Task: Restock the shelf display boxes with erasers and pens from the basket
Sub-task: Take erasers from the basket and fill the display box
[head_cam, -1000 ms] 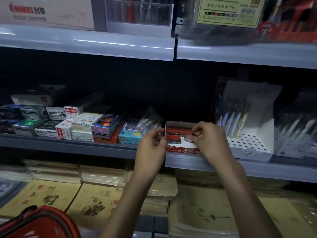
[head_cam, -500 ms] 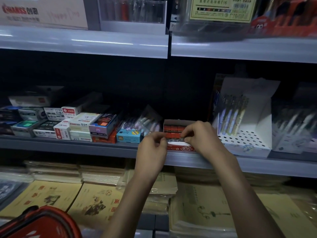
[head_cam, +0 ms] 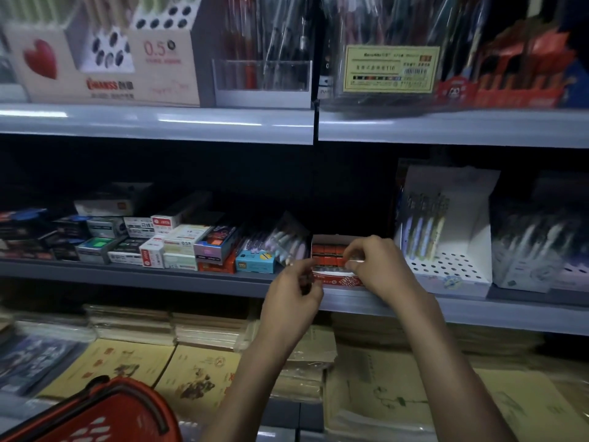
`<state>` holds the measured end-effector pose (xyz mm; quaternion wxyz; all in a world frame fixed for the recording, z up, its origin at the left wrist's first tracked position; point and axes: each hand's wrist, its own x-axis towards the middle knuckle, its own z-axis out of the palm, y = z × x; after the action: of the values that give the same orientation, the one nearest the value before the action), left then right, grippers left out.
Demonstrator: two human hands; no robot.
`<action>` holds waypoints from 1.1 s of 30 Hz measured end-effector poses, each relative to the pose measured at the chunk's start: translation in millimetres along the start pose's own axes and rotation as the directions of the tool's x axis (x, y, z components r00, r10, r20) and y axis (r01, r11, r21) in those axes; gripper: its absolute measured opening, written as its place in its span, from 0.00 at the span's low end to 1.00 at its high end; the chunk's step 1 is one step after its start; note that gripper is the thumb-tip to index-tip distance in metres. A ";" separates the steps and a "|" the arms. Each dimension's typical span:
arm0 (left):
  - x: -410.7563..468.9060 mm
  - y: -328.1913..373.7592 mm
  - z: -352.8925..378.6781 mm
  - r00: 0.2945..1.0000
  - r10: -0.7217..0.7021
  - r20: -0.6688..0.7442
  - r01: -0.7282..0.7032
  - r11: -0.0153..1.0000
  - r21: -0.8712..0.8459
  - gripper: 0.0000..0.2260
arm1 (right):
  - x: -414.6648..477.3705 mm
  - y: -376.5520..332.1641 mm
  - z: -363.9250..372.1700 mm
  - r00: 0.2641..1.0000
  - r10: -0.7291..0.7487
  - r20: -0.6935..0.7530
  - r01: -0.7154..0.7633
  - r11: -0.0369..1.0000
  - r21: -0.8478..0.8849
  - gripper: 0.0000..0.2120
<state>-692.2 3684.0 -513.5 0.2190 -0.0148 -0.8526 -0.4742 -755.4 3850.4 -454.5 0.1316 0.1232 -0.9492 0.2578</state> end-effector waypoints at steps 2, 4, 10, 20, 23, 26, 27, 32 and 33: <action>-10.2 2.4 -5.7 0.999 0.040 0.002 -0.040 0.995 0.096 0.20 | -15.5 -8.1 -1.1 0.998 -0.036 -0.058 0.037 0.999 0.010 0.11; -21.8 6.6 -13.9 0.994 0.106 0.014 -0.105 0.952 0.287 0.22 | -33.7 -17.7 -1.6 0.987 -0.088 -0.131 0.093 0.995 0.035 0.13; -54.0 21.2 -65.3 0.988 0.147 0.039 -0.135 0.733 0.666 0.32 | -77.4 -42.5 11.0 0.969 -0.191 -0.156 0.189 0.982 -0.026 0.26; -94.3 -0.1 -219.0 0.994 -0.108 -0.008 0.050 0.394 0.918 0.38 | -106.7 -134.3 77.3 0.836 -0.497 0.232 0.525 0.847 -0.080 0.35; -131.0 -21.4 -267.0 0.983 -0.179 -0.033 0.096 0.358 0.929 0.37 | -119.2 -166.3 98.1 0.764 -0.577 0.291 0.603 0.797 -0.004 0.33; -169.4 -51.1 -304.6 0.951 -0.299 -0.077 0.186 0.355 0.916 0.35 | -134.3 -193.5 125.8 0.690 -0.625 0.365 0.658 0.752 0.046 0.30; -182.8 -61.7 -315.1 0.938 -0.333 -0.097 0.220 0.356 0.908 0.35 | -140.2 -202.0 136.7 0.660 -0.640 0.393 0.678 0.733 0.054 0.30; -256.0 -116.3 -354.2 0.877 -0.446 -0.177 0.364 0.378 0.851 0.34 | -181.8 -244.2 200.8 0.449 -0.664 0.598 0.765 0.631 0.127 0.31; -269.8 -126.9 -359.0 0.862 -0.470 -0.193 0.396 0.384 0.834 0.34 | -191.1 -252.9 213.8 0.397 -0.660 0.638 0.777 0.612 0.148 0.31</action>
<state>-348.9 3370.8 -556.7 0.0335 0.2992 -0.9530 -0.0325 -540.2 3558.9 -576.8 -0.0899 0.5884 -0.8028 0.0334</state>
